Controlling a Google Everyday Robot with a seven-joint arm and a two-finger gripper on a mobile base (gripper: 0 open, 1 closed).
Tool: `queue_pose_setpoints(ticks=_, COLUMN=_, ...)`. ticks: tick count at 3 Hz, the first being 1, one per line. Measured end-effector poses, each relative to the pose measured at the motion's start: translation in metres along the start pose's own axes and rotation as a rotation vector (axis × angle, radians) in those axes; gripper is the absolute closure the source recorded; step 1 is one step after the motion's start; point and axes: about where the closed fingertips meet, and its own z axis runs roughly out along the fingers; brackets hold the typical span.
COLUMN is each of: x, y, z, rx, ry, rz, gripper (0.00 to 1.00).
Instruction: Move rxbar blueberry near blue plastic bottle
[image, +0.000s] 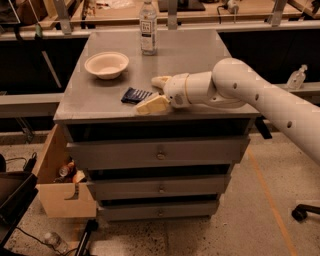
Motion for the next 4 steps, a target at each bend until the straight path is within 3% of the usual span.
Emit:
queue_pose_setpoints(ticks=2, x=0.0071, y=0.0026, z=0.0030, rx=-0.006, ry=-0.005, rz=0.021, gripper=0.70)
queue_pose_setpoints(ticks=3, x=0.0027, y=0.0025, z=0.0016, rx=-0.006, ry=-0.005, rz=0.021, gripper=1.00)
queue_pose_setpoints(ticks=4, x=0.0025, y=0.0025, z=0.0014, rx=-0.006, ry=-0.005, rz=0.021, gripper=1.00)
